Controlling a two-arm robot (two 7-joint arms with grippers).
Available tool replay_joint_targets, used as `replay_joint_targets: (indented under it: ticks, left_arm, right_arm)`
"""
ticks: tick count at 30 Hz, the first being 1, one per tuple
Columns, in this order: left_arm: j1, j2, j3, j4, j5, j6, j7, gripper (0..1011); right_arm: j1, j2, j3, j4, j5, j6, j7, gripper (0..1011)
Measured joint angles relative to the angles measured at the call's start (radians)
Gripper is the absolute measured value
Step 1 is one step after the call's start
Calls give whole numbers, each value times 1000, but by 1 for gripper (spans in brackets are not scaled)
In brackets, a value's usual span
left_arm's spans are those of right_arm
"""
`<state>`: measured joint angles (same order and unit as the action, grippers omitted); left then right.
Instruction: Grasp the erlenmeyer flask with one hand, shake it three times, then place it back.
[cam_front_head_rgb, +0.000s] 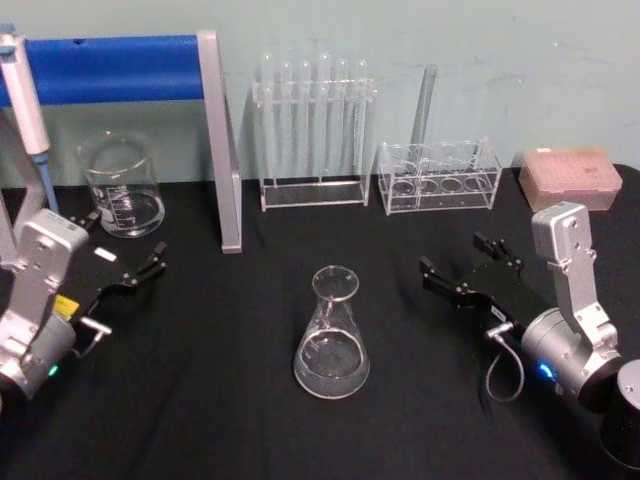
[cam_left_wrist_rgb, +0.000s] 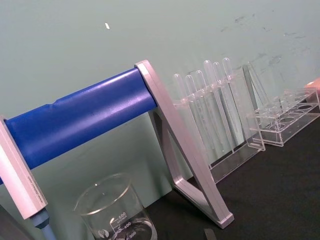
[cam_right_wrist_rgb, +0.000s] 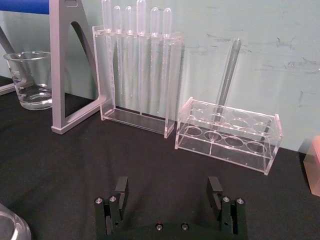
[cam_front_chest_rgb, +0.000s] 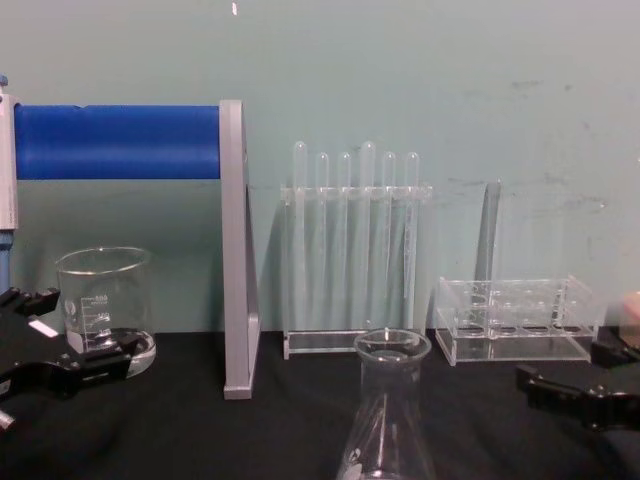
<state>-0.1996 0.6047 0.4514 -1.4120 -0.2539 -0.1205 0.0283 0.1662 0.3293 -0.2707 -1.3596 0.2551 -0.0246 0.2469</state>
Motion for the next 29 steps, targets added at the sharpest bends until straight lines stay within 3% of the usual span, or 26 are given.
replay_joint_targets:
  ticks: [29]
  left_arm:
    - [0,0,0,0,0,0,0,1000]
  right_arm:
    - [0,0,0,0,0,0,0,1002]
